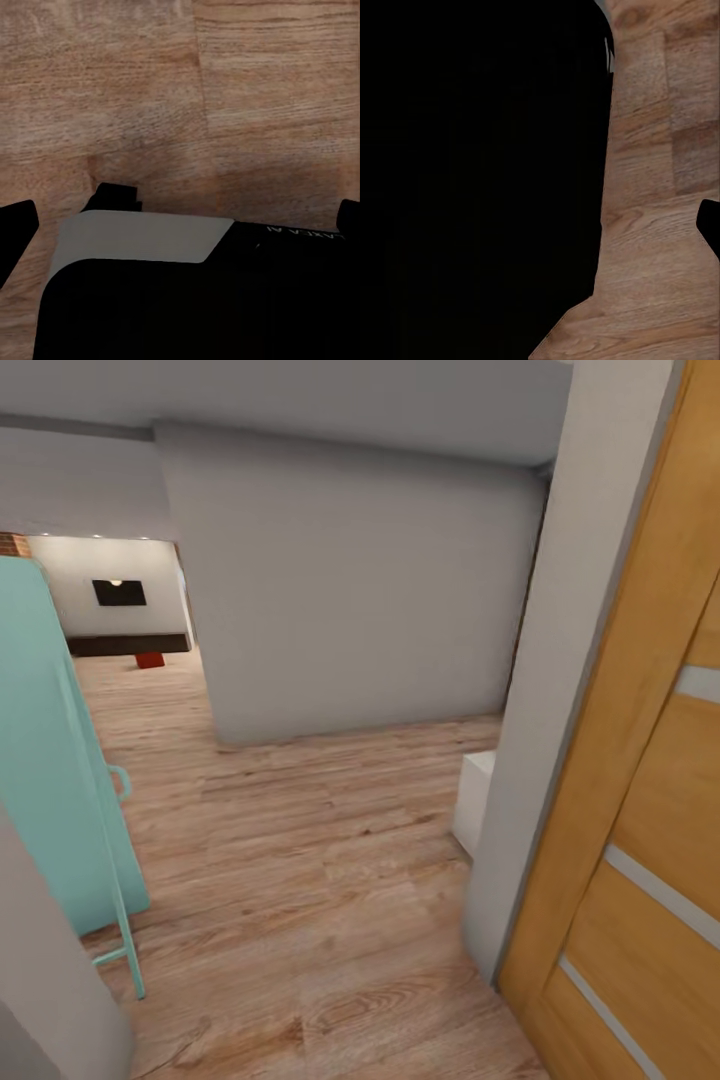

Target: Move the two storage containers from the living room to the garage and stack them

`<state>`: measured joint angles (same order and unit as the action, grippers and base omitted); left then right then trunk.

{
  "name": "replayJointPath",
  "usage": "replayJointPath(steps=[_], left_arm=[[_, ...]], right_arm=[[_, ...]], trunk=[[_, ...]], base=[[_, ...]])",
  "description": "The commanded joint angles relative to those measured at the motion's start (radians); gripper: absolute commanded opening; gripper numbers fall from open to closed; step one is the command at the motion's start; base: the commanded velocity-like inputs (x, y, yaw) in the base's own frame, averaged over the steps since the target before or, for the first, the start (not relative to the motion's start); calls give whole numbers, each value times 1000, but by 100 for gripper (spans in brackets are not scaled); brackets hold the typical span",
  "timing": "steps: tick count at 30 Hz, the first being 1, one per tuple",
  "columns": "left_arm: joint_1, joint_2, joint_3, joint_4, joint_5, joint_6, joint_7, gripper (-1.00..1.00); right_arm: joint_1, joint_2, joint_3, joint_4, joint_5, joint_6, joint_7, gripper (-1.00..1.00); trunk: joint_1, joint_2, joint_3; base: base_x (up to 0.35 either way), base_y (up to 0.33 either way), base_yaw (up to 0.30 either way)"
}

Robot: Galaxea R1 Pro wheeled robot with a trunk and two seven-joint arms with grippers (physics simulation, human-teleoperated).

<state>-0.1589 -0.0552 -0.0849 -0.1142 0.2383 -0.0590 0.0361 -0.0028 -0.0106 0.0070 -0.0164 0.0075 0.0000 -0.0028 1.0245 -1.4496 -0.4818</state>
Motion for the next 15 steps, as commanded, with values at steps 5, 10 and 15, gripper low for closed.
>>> replayJointPath(steps=[5,10,15], left_arm=[[0,0,-9,1,9,-4,4,100],[0,0,-9,1,9,-8,4,100],[1,0,-9,1,9,-19,4,100]], right_arm=[[0,0,1,0,1,0,0,100],[0,0,0,0,0,0,0,100],[0,4,4,1,3,0,0,100]], trunk=[[1,0,-1],[1,0,-1],[1,0,0]], base=[[318,54,0],[318,13,0],[318,3,42]])
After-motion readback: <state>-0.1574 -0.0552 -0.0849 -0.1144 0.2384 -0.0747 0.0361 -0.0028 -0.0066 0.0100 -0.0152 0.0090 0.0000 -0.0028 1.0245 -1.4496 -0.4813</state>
